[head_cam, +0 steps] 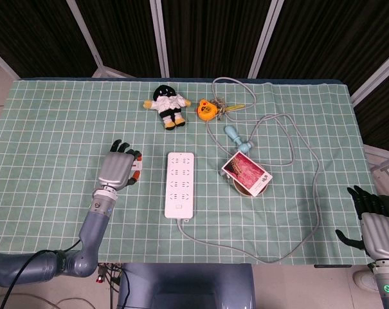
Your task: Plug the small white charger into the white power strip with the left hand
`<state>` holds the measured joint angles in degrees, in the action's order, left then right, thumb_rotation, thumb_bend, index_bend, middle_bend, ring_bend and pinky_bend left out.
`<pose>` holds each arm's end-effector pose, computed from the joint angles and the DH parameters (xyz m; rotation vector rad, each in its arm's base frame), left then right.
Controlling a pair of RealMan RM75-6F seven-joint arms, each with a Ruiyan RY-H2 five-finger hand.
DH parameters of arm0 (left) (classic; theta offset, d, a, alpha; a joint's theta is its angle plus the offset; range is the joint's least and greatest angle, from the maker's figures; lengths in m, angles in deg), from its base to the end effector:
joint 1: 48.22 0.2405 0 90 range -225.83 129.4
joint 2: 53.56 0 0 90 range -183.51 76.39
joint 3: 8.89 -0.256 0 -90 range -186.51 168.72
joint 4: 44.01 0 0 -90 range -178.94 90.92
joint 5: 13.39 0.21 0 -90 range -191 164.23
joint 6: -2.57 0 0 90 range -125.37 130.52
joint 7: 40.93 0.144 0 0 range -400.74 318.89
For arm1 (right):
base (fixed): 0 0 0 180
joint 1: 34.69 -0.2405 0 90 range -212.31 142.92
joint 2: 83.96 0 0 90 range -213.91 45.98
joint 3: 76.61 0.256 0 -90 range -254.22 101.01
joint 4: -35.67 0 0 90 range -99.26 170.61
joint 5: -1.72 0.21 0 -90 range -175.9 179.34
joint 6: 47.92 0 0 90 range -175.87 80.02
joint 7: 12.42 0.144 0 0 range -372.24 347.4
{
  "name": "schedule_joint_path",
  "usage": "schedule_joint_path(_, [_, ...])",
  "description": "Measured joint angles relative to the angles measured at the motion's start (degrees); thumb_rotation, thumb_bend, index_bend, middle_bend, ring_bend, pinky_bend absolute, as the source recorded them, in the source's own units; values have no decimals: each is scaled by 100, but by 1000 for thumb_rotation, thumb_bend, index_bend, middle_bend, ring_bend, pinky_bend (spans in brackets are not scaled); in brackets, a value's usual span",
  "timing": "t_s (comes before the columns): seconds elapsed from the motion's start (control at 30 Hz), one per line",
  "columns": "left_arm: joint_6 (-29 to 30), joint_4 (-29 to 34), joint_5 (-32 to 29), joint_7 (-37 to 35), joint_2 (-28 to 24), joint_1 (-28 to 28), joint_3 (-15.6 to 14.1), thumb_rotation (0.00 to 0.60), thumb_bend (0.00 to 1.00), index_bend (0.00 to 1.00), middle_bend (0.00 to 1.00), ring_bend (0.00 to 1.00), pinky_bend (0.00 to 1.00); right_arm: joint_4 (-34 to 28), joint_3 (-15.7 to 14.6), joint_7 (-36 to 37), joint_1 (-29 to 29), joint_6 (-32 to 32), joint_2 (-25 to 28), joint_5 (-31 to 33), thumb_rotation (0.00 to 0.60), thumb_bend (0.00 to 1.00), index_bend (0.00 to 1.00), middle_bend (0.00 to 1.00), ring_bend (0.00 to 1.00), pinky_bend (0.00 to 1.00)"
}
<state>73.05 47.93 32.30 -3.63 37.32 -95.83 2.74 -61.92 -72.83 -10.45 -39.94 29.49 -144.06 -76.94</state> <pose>-0.1190 0.3495 -0.0010 -1.6548 -0.8939 -0.8534 -0.3189 -0.1835 0.1636 1.3234 -1.0858 0.8277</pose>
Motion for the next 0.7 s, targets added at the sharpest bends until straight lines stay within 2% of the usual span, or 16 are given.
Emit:
schedule_joint_path(0.23, [-66, 194, -37, -49, 95, -116, 373, 600, 462, 637, 648, 172, 110, -14, 4, 1, -9, -33, 3, 31, 600, 304, 0, 0, 0, 0])
schedule_joint_path(0.43, [-144, 212, -601, 134, 312, -348, 697, 600, 462, 648, 656, 175, 110, -32, 11, 40, -18, -95, 21, 99, 600, 303, 0, 0, 0, 0])
schedule_joint_path(0.7, [-211, 56, -1410, 936, 623, -901, 949, 600, 465, 655, 664, 181, 110, -75, 15, 114, -30, -169, 60, 153, 600, 304, 0, 0, 0, 0])
